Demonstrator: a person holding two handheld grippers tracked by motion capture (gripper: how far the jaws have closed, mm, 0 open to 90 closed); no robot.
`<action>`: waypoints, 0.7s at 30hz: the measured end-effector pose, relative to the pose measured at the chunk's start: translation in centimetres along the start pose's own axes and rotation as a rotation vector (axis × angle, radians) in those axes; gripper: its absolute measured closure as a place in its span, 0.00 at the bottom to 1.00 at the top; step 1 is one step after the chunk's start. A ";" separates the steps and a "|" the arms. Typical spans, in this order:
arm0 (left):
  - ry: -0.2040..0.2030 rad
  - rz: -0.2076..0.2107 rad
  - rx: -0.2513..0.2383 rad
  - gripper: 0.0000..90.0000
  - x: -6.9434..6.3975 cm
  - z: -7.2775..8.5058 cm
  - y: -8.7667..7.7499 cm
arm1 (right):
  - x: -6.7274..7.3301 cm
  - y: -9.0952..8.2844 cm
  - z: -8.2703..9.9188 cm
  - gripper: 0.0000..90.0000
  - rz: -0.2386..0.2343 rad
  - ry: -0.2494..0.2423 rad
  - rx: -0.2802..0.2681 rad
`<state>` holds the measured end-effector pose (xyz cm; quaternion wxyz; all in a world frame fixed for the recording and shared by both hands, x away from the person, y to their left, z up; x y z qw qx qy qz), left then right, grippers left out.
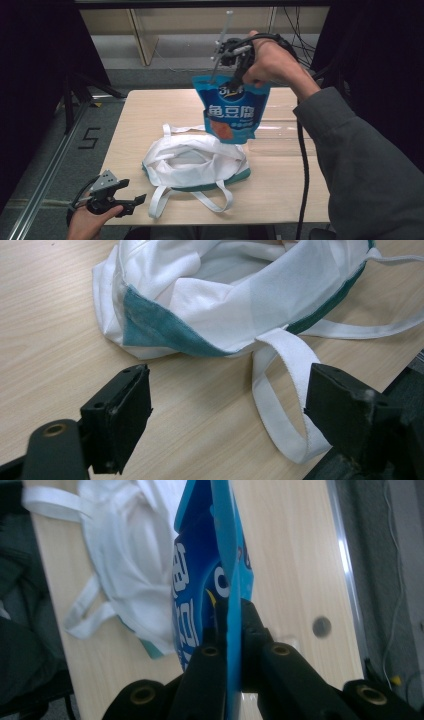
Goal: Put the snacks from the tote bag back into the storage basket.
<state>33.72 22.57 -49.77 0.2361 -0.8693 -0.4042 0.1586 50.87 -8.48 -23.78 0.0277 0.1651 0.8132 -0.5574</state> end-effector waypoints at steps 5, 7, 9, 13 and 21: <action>-0.035 -0.010 -0.014 0.20 0.0 0.0 0.2 | -2.0 -0.4 3.5 1.00 0.036 0.073 0.038; -0.033 -0.015 -0.034 0.20 -0.1 -0.2 0.3 | -2.5 -0.5 4.7 1.00 0.040 0.124 0.049; -0.005 -0.014 0.005 0.20 0.1 0.0 0.1 | -3.4 -0.7 5.9 1.00 0.051 0.144 0.058; -0.004 -0.009 0.002 0.20 0.1 0.1 0.1 | -4.5 -1.2 7.7 1.00 0.056 0.177 0.062; -0.042 -0.018 -0.024 0.20 0.2 0.0 0.4 | -7.3 -0.8 10.9 1.00 0.102 0.245 0.069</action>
Point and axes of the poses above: each handheld gripper's, and its own axes: y roughly forward along the jaws, z roughly out of its underside, x roughly to its left, the point moved 8 cm from there along y, roughly forward along the jaws, and after that the axes turned 7 degrees about -x, right-handed, at the moved point
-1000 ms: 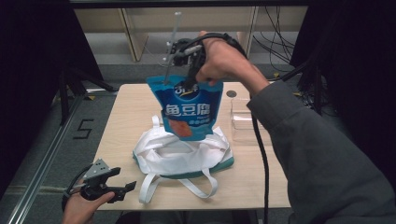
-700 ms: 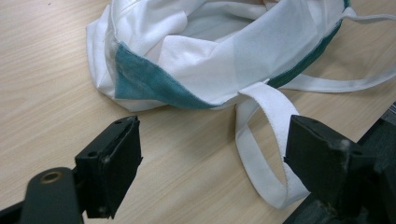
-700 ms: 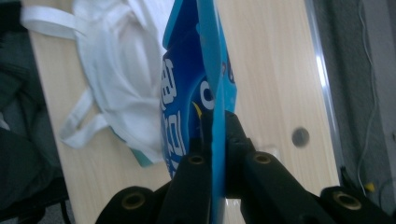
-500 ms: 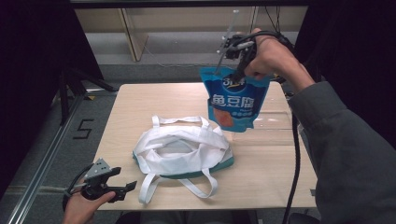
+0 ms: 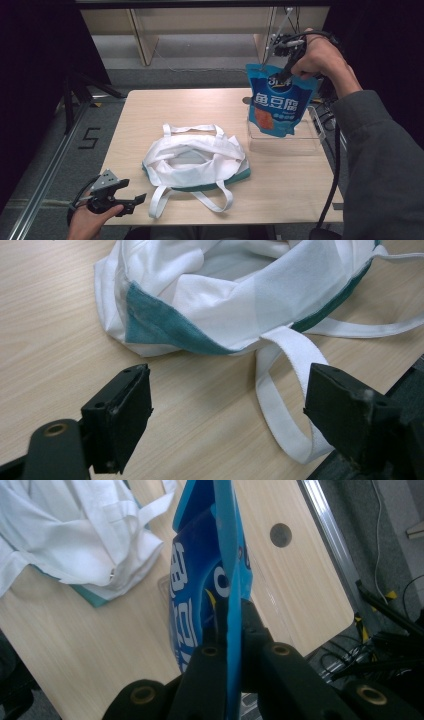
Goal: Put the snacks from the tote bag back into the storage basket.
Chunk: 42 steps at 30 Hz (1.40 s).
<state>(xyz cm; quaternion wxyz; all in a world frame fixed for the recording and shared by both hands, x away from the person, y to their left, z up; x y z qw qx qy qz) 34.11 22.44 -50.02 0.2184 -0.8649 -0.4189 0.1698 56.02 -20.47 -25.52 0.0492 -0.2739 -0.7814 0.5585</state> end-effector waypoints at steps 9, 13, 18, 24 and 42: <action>0.035 -0.002 0.034 0.20 0.3 0.1 -0.4 | -2.5 1.8 1.2 1.00 0.015 0.046 -0.019; 0.027 -0.001 0.029 0.20 0.3 0.1 -0.3 | -2.9 2.8 1.5 1.00 0.001 0.070 -0.013; 0.015 -0.004 0.019 0.20 0.3 0.1 -0.2 | -3.3 3.7 1.6 1.00 -0.004 0.085 -0.028; -0.012 -0.004 0.012 0.20 0.1 0.1 -0.2 | -3.6 4.5 2.0 1.00 -0.001 0.080 -0.032; 0.011 -0.003 0.019 0.20 0.3 0.1 -0.2 | -2.3 8.1 4.3 1.00 -0.074 0.122 -0.033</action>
Point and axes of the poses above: each handheld gripper's, and its own axes: y roughly forward along the jaws, z roughly out of its underside, x roughly to its left, the point moved 8 cm from there along y, roughly forward along the jaws, and after that the axes turned 7 degrees about -x, right-handed, at the moved point
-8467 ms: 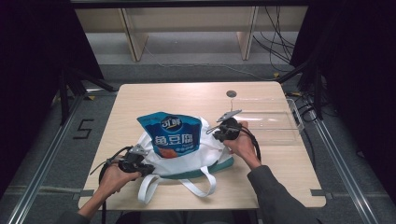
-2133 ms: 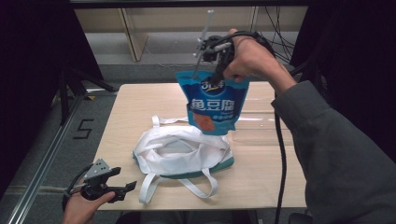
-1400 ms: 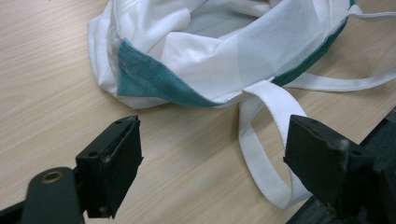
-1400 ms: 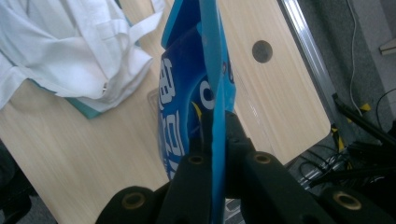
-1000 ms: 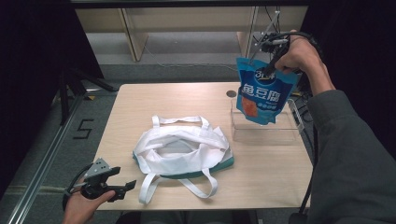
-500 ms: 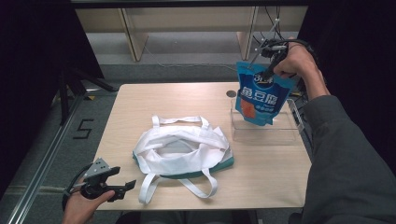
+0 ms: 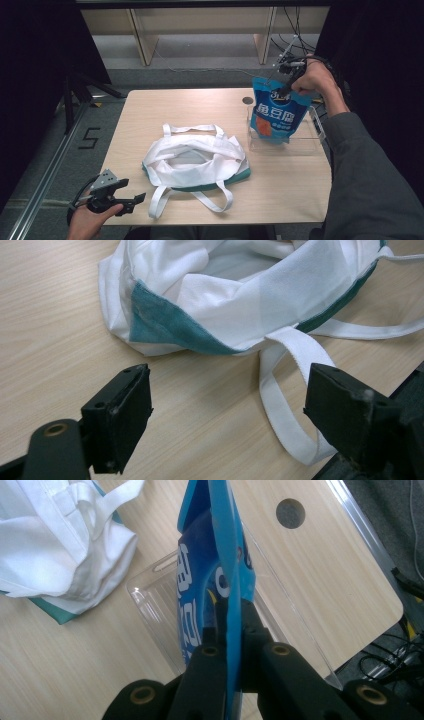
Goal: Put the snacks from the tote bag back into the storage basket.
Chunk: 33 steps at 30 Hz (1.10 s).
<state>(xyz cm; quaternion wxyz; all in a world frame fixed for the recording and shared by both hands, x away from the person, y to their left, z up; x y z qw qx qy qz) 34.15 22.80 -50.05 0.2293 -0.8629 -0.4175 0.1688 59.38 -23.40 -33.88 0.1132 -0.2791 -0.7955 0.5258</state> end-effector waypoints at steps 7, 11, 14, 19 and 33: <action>-0.030 0.000 -0.008 0.20 -0.2 0.0 0.1 | 0.0 1.0 0.5 1.00 -0.016 0.002 -0.012; -0.014 0.000 -0.006 0.20 -0.1 0.0 0.1 | 0.0 0.9 0.8 1.00 -0.018 0.005 -0.032; 0.010 0.001 0.009 0.20 0.0 0.1 0.0 | -0.1 0.9 0.8 0.95 0.000 0.037 -0.074; 0.020 -0.003 0.014 0.20 0.0 0.1 -0.1 | 0.0 0.3 1.1 0.71 0.146 0.171 -0.187; 0.006 0.000 0.020 0.20 0.1 0.2 0.0 | 1.5 -2.2 5.2 0.54 0.254 0.313 -0.428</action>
Point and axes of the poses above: each handheld gripper's, and its own axes: y roughly forward along the jaws, z roughly out of its underside, x roughly to its left, the point moved 8 cm from there along y, roughly forward along the jaws, and after that the axes turned 7 degrees about -x, right-handed, at the moved point
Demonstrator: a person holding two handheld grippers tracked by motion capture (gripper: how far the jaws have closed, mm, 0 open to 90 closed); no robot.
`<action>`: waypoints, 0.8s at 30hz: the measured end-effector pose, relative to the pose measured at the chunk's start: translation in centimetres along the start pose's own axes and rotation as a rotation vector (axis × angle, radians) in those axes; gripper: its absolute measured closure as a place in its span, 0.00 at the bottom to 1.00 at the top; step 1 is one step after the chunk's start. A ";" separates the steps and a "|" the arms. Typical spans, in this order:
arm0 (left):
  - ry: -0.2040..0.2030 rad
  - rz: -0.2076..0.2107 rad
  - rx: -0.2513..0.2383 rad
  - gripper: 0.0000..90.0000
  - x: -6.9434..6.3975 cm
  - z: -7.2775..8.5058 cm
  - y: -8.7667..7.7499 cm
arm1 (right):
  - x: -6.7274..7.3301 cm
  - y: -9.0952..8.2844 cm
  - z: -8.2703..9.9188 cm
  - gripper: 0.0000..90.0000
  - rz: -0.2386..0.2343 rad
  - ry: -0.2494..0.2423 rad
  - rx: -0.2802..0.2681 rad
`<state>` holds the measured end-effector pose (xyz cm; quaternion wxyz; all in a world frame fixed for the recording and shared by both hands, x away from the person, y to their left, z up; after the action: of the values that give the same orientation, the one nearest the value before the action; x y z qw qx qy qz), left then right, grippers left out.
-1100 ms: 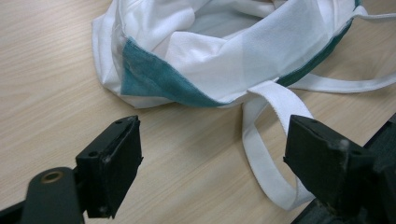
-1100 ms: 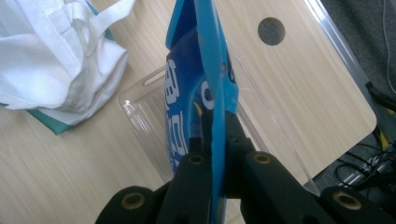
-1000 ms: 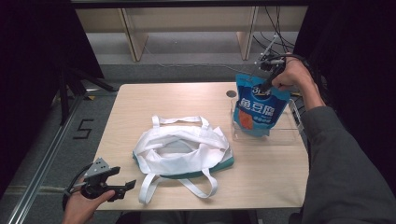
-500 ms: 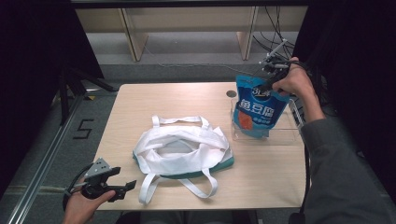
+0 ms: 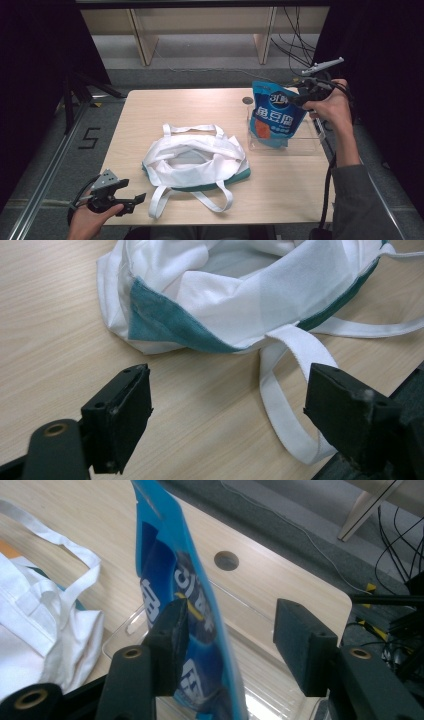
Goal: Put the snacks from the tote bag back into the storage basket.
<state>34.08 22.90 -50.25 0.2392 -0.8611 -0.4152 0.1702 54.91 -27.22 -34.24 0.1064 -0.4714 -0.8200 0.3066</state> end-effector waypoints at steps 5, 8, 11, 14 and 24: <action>0.005 -0.007 -0.012 0.20 0.1 0.0 0.0 | 0.4 -0.7 2.3 0.51 0.021 0.034 -0.037; 0.005 0.006 0.006 0.20 0.0 0.0 0.0 | 0.6 -0.7 3.6 0.51 0.020 0.060 -0.067; -0.002 -0.004 -0.019 0.20 0.0 -0.1 0.1 | 0.6 -0.5 4.8 0.50 0.023 0.070 -0.088; 0.016 0.010 0.011 0.20 -0.1 0.0 0.0 | 0.5 -0.8 5.5 0.51 0.030 0.086 -0.056; 0.019 0.005 0.006 0.20 -0.1 0.0 -0.1 | -0.1 -0.4 7.9 0.58 0.048 0.140 -0.017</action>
<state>33.99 22.87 -50.19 0.2452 -0.8631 -0.4101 0.1639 50.98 -30.62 -40.23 0.1520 -0.5119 -0.8017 0.2685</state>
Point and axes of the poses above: each handheld gripper's, and its own axes: y roughly forward along the jaws, z roughly out of its underside, x roughly to its left, the point moved 8 cm from there along y, roughly forward along the jaws, and after that the axes turned 7 degrees about -x, right-handed, at the moved point
